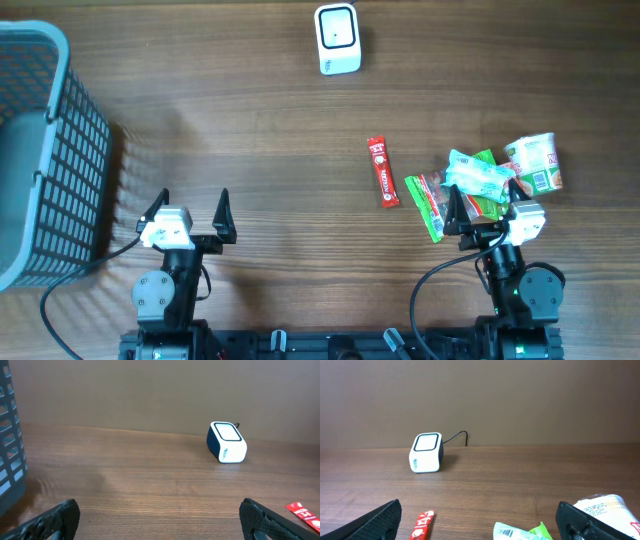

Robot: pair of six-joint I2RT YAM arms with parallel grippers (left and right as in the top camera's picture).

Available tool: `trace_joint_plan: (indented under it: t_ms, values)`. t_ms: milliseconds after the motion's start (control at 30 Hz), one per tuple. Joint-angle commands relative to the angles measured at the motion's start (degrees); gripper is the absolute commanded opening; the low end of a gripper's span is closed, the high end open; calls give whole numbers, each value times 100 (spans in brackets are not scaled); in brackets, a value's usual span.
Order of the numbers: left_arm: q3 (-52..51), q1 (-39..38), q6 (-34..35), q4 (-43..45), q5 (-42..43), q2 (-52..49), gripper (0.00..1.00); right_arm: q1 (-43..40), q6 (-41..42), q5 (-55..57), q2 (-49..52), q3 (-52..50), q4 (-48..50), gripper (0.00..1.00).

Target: Scan the item barcode

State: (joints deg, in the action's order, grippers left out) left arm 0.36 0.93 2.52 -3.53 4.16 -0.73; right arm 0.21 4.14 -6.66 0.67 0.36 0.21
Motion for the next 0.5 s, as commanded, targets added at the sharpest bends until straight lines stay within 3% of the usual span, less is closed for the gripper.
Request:
trace_joint_plan:
  t_ms: [0, 467]
  values:
    - [-2, 17, -122, -74, -98, 52, 100, -7, -101, -85, -46, -7, 28, 100]
    - [-2, -66, -122, -72, -98, 46, 100, -7, -101, -85, -46, -7, 28, 100]
